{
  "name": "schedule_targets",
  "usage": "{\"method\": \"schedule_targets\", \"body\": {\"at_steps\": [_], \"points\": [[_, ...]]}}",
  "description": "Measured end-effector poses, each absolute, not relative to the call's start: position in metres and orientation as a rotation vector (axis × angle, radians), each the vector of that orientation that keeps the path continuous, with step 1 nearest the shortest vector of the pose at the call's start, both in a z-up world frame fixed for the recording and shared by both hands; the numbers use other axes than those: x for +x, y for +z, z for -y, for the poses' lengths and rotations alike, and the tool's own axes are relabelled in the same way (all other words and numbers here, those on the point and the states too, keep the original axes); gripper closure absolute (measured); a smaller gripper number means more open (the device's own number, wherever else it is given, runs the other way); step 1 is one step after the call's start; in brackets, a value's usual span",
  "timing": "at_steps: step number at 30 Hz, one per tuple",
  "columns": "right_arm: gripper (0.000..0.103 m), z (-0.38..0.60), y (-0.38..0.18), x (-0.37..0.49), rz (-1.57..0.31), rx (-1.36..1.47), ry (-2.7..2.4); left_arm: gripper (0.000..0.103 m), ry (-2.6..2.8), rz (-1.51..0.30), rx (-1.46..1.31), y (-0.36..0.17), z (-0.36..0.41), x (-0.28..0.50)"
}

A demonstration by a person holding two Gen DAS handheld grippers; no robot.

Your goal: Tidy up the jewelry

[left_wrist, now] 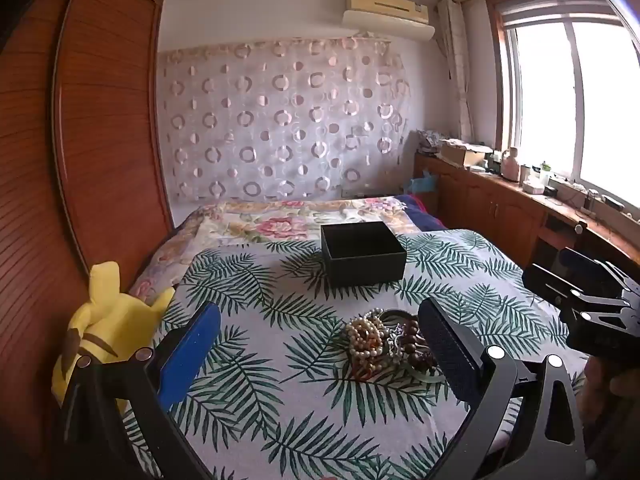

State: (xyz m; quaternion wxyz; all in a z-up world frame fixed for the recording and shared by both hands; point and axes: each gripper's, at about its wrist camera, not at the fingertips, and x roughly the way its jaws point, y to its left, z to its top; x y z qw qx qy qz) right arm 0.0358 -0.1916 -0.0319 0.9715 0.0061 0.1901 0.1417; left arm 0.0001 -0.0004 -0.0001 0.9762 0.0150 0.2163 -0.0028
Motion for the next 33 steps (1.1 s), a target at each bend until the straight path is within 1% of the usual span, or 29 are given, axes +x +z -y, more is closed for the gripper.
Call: {"method": "schedule_targets", "body": {"at_steps": [33], "points": [[0.002, 0.1918, -0.0328, 0.0353, -0.38, 0.014, 0.286, 0.007, -0.013, -0.437, 0.017, -0.0011, 0.0005, -0.0009]]}}
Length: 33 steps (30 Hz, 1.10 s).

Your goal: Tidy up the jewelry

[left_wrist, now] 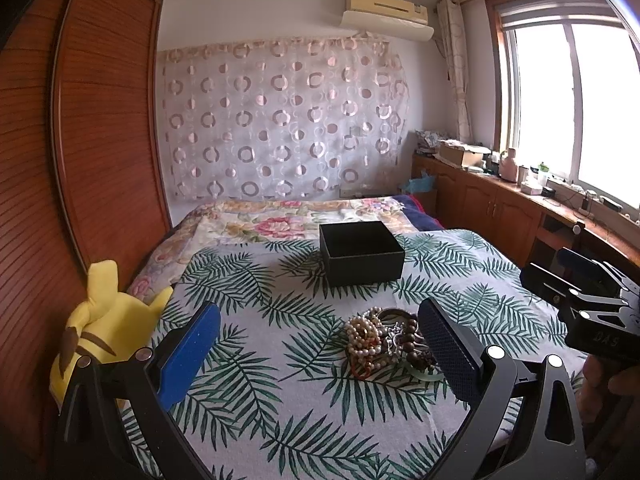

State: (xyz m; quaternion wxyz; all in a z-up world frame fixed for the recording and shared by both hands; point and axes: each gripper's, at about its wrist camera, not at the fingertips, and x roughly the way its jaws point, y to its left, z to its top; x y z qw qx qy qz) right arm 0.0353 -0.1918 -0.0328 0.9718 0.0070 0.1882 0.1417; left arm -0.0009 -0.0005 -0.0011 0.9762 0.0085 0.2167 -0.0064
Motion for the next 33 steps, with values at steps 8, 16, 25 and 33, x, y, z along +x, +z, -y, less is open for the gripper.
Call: {"method": "schedule_targets", "body": {"at_steps": [8, 16, 25, 33], "points": [[0.002, 0.192, -0.032, 0.034, -0.38, 0.015, 0.287, 0.007, -0.013, -0.426, 0.019, 0.008, 0.001, -0.005], [0.002, 0.192, -0.032, 0.034, -0.38, 0.016, 0.286, 0.007, -0.014, -0.425, 0.018, 0.008, 0.001, -0.006], [0.002, 0.192, -0.033, 0.034, -0.38, 0.015, 0.288, 0.007, -0.015, -0.419, 0.017, 0.013, 0.001, -0.007], [0.002, 0.191, -0.033, 0.034, -0.38, 0.015, 0.288, 0.007, -0.016, -0.417, 0.017, 0.013, 0.001, -0.008]]}}
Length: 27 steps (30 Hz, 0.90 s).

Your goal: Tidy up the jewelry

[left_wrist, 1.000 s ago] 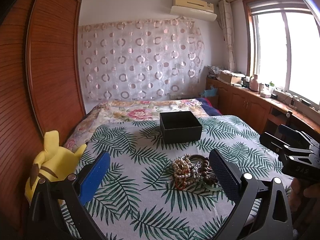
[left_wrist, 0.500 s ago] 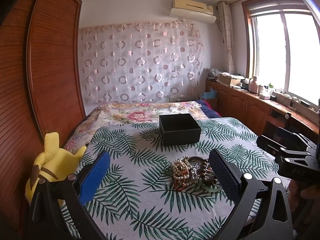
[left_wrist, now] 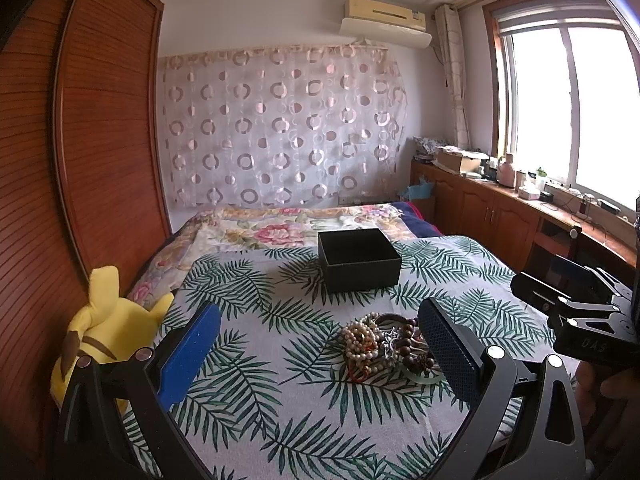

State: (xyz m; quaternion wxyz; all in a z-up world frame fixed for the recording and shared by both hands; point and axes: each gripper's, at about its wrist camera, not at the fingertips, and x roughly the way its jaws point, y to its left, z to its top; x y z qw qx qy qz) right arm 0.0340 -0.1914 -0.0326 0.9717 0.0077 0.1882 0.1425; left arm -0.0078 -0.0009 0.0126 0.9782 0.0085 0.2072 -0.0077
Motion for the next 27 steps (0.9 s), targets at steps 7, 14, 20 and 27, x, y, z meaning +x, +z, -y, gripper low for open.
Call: {"method": "schedule_targets", "body": {"at_steps": [7, 14, 20, 27], "points": [[0.002, 0.191, -0.031, 0.033, -0.377, 0.015, 0.291, 0.007, -0.015, -0.417, 0.017, 0.013, 0.001, -0.008], [0.002, 0.188, -0.032, 0.031, -0.375, 0.015, 0.292, 0.007, -0.014, -0.416, 0.017, 0.012, 0.001, -0.008], [0.002, 0.184, -0.03, 0.032, -0.38, 0.017, 0.292, 0.007, -0.014, -0.415, 0.018, 0.013, 0.001, -0.009], [0.002, 0.185, -0.036, 0.036, -0.394, 0.021, 0.293, 0.007, -0.011, -0.437, 0.015, 0.01, -0.003, -0.007]]}}
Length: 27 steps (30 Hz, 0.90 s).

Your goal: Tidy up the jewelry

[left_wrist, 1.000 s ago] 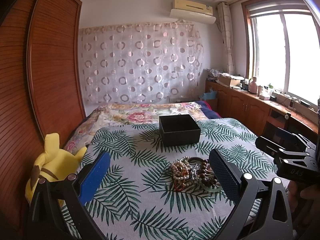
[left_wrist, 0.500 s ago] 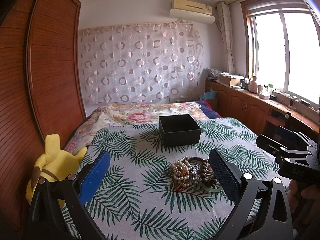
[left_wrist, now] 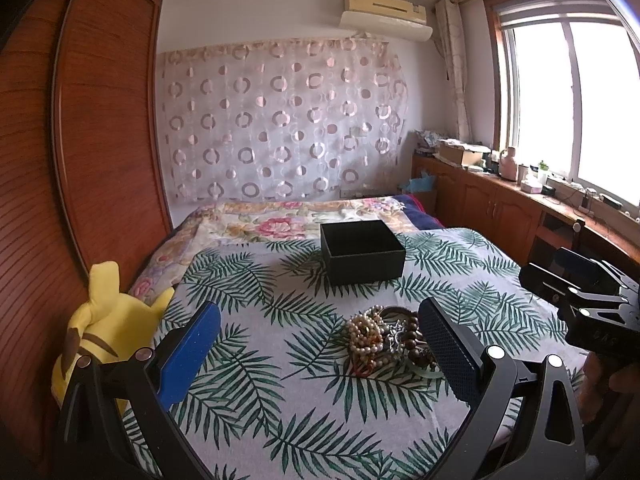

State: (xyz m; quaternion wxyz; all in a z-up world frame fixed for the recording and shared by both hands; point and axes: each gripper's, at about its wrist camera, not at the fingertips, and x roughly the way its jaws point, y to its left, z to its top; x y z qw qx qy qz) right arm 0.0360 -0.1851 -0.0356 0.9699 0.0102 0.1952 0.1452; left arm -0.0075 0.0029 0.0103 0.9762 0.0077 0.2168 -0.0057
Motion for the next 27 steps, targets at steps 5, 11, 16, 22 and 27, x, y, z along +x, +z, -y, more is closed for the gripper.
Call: {"method": "schedule_targets", "body": {"at_steps": [5, 11, 16, 22, 27], "points": [[0.002, 0.188, -0.043, 0.04, -0.411, 0.018, 0.291, 0.007, -0.015, -0.45, 0.009, 0.001, -0.009, -0.004], [0.002, 0.19, -0.055, 0.051, -0.461, -0.01, 0.314, 0.007, -0.04, -0.481, -0.011, -0.015, -0.014, 0.004], [0.005, 0.189, -0.068, 0.059, -0.498, -0.039, 0.337, 0.007, -0.056, -0.529, -0.033, -0.037, -0.022, 0.014], [0.028, 0.181, -0.085, 0.069, -0.569, -0.08, 0.395, 0.007, -0.074, -0.57, -0.052, -0.055, -0.027, 0.023], [0.044, 0.17, -0.103, 0.088, -0.651, -0.104, 0.436, 0.008, -0.094, -0.592, -0.062, -0.067, -0.03, 0.03]]}}
